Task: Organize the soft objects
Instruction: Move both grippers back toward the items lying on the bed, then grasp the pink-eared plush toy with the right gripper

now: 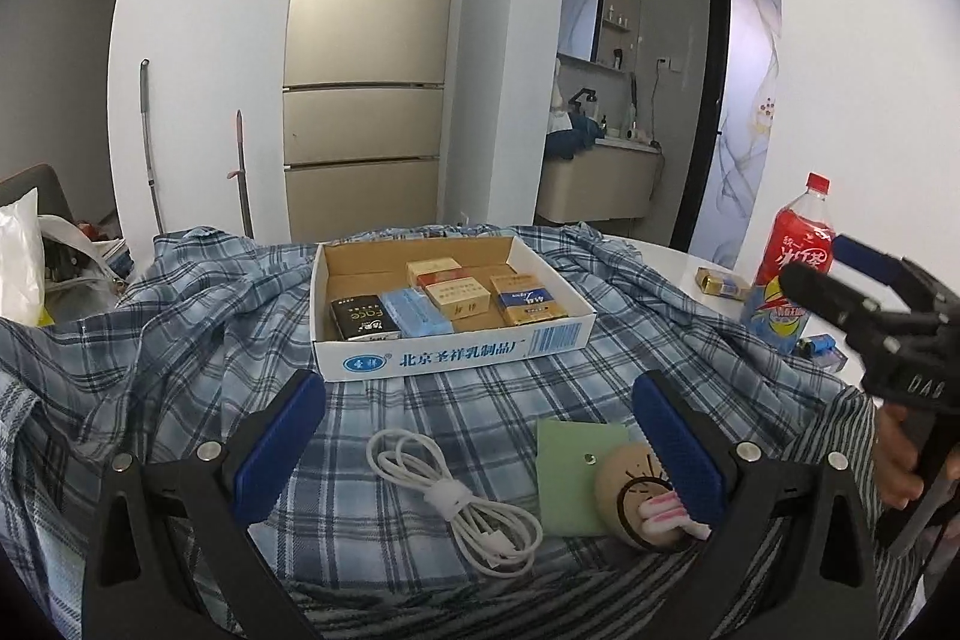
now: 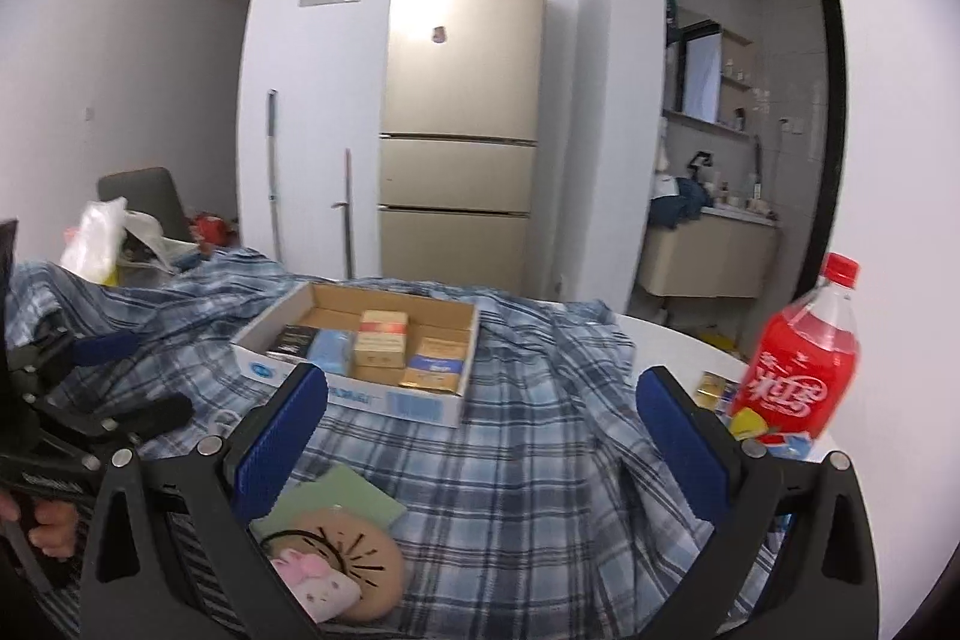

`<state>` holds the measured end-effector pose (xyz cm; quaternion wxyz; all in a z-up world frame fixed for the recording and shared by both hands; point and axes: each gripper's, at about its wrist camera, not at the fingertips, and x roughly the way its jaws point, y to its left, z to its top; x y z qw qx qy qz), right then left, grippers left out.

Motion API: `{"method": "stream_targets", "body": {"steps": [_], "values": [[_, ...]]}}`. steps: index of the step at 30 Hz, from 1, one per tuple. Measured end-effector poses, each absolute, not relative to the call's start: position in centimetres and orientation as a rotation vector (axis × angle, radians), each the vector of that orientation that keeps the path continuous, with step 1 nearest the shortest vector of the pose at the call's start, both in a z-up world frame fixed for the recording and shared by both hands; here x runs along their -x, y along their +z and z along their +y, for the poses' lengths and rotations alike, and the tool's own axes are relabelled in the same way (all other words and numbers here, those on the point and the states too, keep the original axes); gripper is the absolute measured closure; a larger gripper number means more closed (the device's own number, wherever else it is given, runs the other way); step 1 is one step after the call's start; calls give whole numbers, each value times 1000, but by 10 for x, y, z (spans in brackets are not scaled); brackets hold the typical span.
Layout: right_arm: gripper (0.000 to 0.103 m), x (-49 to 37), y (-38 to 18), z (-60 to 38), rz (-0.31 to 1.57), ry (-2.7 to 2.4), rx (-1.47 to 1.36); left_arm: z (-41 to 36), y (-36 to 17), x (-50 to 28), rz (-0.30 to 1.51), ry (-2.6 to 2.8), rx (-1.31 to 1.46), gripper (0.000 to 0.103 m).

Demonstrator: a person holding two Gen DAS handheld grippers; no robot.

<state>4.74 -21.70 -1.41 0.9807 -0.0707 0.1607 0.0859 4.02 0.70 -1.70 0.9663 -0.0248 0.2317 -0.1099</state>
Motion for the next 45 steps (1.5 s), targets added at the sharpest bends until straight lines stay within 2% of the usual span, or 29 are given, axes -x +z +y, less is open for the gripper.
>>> {"method": "stream_targets", "body": {"steps": [8,14,18,23,28,32,36,40,45], "values": [[0,-48,-28,-210,413,211,181,-1,-12,-28,402,-218,4,0],[0,-51,-35,-200,479,262,220,-3,-13,-30,418,-210,-9,0],[0,-60,-43,-199,609,357,156,4,-14,-33,450,-175,10,0],[11,-68,-63,-201,777,440,38,10,-14,-34,462,-187,34,4],[16,-61,-75,-185,802,446,112,7,-17,-36,481,-187,21,4],[27,-57,-79,-177,843,515,132,7,-18,-36,479,-208,30,9],[33,-64,-88,-179,892,526,99,8,-21,-41,504,-210,36,11],[55,-72,-98,-183,951,528,59,7,-23,-43,513,-213,34,12],[61,-70,-102,-179,960,537,80,6,-26,-47,535,-208,30,18]]}}
